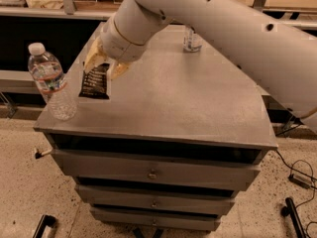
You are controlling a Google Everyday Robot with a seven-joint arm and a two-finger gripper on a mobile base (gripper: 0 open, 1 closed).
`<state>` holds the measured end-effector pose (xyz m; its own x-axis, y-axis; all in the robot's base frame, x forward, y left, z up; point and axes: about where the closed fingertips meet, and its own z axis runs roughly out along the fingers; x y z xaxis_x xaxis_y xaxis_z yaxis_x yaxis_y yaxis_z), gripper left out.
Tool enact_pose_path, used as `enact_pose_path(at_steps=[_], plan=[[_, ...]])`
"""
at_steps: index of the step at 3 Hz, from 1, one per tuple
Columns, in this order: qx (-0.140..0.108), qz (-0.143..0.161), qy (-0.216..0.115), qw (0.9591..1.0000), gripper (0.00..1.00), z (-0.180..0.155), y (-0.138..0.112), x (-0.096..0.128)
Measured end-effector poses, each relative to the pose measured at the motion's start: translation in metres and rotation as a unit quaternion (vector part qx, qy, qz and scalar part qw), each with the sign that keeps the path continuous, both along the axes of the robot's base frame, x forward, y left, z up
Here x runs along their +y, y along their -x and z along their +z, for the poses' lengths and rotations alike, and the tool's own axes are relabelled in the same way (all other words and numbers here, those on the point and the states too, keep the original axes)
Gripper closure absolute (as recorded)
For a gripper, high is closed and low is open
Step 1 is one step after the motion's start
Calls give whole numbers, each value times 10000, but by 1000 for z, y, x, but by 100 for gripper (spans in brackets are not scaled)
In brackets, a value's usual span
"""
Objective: Move rxbar chocolate near water bottle
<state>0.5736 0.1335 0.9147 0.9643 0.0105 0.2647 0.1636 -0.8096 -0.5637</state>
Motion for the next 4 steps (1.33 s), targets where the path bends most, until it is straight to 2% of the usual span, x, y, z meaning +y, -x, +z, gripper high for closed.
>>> enact_pose_path(at_steps=[1, 3, 4], plan=[[25, 147, 22, 9999, 100, -10, 4, 9], [178, 234, 16, 9996, 97, -27, 3, 17], [177, 187, 107, 9996, 67, -34, -2, 14]])
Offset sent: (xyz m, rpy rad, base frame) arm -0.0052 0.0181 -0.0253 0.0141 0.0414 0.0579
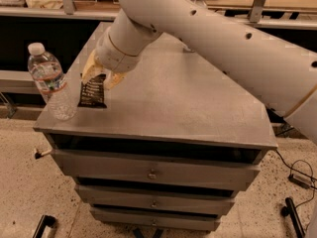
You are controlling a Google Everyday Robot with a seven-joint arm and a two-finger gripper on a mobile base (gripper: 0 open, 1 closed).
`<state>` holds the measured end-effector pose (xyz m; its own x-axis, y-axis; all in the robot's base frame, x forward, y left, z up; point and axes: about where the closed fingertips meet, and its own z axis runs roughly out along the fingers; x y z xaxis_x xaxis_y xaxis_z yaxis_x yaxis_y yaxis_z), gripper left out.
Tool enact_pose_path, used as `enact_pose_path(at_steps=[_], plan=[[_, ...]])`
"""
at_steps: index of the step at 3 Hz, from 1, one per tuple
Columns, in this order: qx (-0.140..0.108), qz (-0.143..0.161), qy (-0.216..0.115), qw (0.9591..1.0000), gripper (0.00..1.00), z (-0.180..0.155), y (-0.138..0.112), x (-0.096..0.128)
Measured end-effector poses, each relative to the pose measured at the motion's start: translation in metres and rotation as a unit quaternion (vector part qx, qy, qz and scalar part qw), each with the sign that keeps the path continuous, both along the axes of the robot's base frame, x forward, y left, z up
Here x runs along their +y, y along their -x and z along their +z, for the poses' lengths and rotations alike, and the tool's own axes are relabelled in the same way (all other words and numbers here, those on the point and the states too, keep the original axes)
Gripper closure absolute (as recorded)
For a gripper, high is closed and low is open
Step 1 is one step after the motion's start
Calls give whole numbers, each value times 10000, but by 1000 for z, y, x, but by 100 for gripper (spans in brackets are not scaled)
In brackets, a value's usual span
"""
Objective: Move rxbar chocolate near water bottle
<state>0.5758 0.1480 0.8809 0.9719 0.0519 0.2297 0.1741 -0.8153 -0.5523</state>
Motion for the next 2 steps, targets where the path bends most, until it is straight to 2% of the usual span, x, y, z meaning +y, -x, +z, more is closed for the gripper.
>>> enact_pose_path(at_steps=[2], plan=[[-4, -41, 116, 9999, 20, -7, -7, -6]])
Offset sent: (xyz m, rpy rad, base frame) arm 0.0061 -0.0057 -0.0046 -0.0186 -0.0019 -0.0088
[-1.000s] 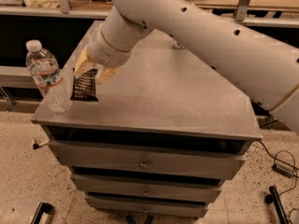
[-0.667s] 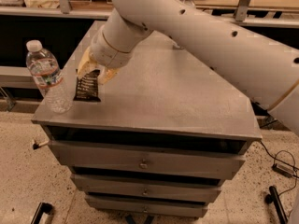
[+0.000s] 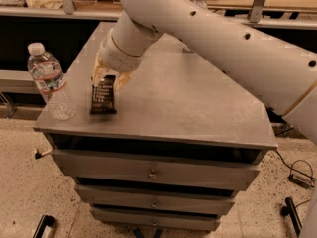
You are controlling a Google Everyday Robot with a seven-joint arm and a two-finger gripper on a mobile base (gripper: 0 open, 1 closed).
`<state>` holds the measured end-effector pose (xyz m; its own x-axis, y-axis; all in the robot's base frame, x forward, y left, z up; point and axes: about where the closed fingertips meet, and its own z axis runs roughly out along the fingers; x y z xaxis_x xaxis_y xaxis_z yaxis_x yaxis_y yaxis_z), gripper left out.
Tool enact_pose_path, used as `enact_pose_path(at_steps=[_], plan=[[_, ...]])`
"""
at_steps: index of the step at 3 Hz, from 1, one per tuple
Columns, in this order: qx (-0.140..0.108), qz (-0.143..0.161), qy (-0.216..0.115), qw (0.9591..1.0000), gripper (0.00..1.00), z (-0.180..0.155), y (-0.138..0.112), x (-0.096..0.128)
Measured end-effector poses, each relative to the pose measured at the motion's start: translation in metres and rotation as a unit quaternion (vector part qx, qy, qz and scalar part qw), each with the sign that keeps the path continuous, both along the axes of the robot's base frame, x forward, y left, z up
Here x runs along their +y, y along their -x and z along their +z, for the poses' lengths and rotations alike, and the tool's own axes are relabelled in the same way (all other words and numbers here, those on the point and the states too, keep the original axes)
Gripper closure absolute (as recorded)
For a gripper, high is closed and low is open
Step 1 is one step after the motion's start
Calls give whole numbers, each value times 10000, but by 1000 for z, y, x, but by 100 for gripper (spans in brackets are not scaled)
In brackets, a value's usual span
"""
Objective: Move rxbar chocolate near water bottle
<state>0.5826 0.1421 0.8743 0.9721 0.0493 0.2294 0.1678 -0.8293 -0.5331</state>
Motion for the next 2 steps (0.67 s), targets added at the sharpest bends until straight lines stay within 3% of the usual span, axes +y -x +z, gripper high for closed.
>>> enact_pose_path(at_steps=[1, 2], plan=[[12, 18, 5, 10000, 0, -1, 1, 2], [35, -28, -64, 10000, 0, 0, 0, -1]])
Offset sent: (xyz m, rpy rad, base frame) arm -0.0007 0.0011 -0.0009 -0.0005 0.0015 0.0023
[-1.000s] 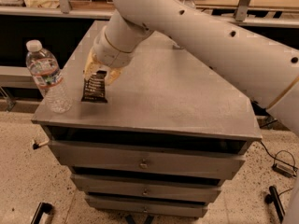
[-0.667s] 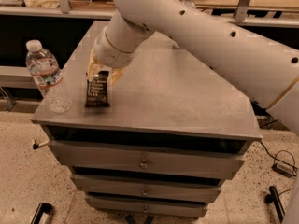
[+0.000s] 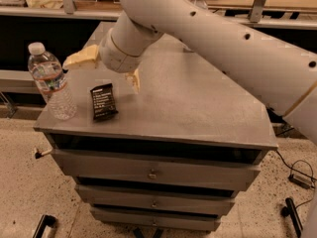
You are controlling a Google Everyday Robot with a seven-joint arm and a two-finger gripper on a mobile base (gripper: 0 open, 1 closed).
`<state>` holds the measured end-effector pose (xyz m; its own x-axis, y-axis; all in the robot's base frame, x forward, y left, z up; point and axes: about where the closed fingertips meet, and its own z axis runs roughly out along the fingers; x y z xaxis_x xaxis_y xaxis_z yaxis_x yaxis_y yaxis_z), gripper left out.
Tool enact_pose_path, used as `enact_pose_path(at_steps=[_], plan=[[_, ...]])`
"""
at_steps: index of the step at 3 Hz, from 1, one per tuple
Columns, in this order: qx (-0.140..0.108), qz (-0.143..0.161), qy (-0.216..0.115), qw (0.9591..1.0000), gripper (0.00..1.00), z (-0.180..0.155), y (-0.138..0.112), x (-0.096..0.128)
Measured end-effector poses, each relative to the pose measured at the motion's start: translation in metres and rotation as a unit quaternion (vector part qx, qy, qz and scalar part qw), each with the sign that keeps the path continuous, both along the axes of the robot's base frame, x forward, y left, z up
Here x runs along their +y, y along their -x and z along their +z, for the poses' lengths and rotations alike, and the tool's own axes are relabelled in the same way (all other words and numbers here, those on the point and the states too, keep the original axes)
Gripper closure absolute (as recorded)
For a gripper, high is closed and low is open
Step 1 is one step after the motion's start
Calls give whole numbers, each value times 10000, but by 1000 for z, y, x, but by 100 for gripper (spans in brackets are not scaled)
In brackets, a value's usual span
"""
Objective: Move rxbar chocolate near water bottle
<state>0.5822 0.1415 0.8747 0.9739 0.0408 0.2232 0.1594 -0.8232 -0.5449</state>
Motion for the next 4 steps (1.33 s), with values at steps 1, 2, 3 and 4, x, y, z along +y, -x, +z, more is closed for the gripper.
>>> enact_pose_path(at_steps=[1, 2, 3, 4], plan=[[248, -500, -749, 9956, 0, 22, -7, -25], [222, -1258, -1178, 9848, 0, 70, -22, -59], [299, -1440, -1253, 9812, 0, 76, -24, -62], [299, -1440, -1253, 9812, 0, 76, -24, -62]])
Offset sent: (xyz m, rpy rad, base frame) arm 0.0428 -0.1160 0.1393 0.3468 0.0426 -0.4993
